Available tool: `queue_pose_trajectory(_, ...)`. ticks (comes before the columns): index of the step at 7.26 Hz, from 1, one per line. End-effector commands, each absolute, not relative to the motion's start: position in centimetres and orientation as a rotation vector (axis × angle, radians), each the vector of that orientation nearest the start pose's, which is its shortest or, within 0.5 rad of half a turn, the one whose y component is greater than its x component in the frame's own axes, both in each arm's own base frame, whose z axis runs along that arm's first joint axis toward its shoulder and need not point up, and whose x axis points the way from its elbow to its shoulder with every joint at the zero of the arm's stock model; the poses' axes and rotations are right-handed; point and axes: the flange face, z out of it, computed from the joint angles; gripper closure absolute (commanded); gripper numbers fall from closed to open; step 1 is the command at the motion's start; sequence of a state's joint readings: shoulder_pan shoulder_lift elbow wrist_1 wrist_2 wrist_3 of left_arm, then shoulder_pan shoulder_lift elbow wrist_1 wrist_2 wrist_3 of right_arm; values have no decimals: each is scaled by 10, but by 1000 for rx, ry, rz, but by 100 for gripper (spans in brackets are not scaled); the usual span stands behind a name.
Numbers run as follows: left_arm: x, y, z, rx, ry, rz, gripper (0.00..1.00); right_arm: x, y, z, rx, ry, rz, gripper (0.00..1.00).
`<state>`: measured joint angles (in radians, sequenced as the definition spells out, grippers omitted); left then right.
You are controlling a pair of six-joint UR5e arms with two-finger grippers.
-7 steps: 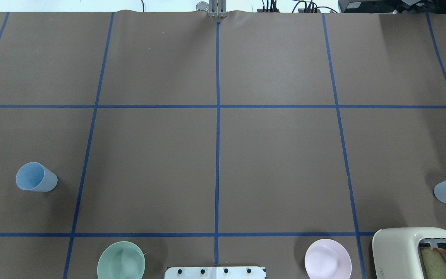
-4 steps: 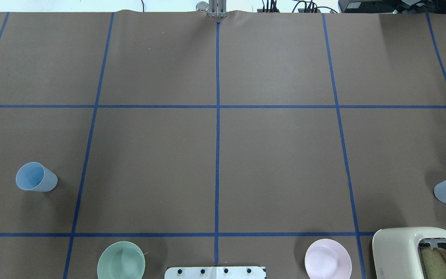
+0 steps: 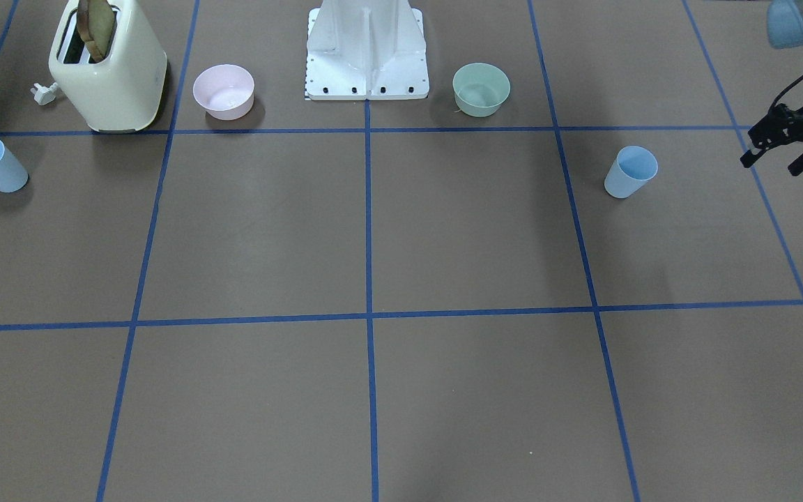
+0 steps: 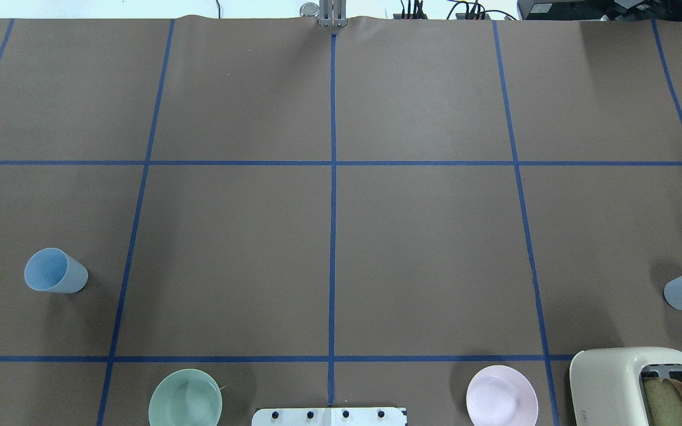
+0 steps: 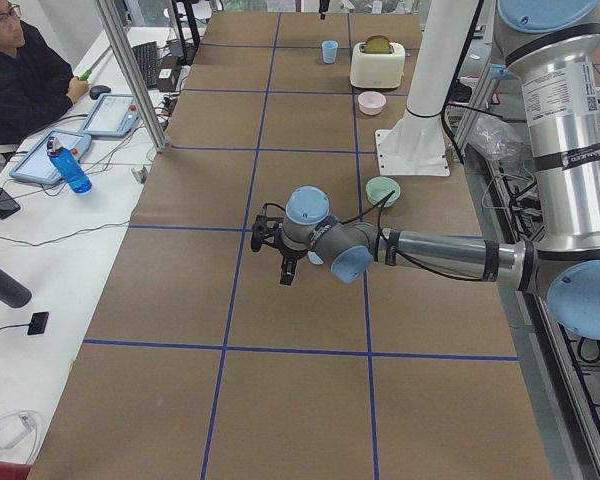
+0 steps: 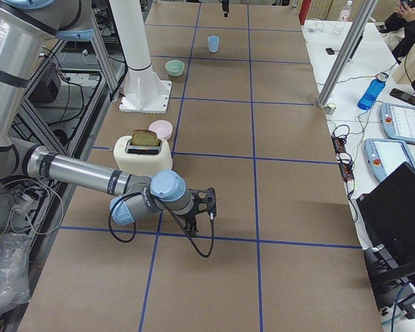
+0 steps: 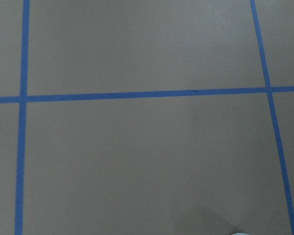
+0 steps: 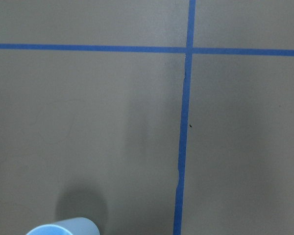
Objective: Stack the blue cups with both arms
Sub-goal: 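Move the left gripper down toward the light-blue cup near it, then close the left gripper on the rim of the light-blue cup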
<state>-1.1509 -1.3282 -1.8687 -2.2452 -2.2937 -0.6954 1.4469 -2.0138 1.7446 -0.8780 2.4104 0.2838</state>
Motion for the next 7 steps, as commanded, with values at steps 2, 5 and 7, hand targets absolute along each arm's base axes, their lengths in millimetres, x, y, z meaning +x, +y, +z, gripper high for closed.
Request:
queue_pose_trajectory(2, 187, -381, 523, 192, 930, 50, 2, -7, -313, 673, 183, -885, -76, 0)
queue_pose_trajectory(5, 214, -373, 522, 177, 920, 80, 2, -19, -321, 655, 175, -901, -62, 0)
queue_pose_trajectory(7, 224, -370, 525, 172, 912, 96, 3, -20, -322, 654, 177, -902, -65, 0)
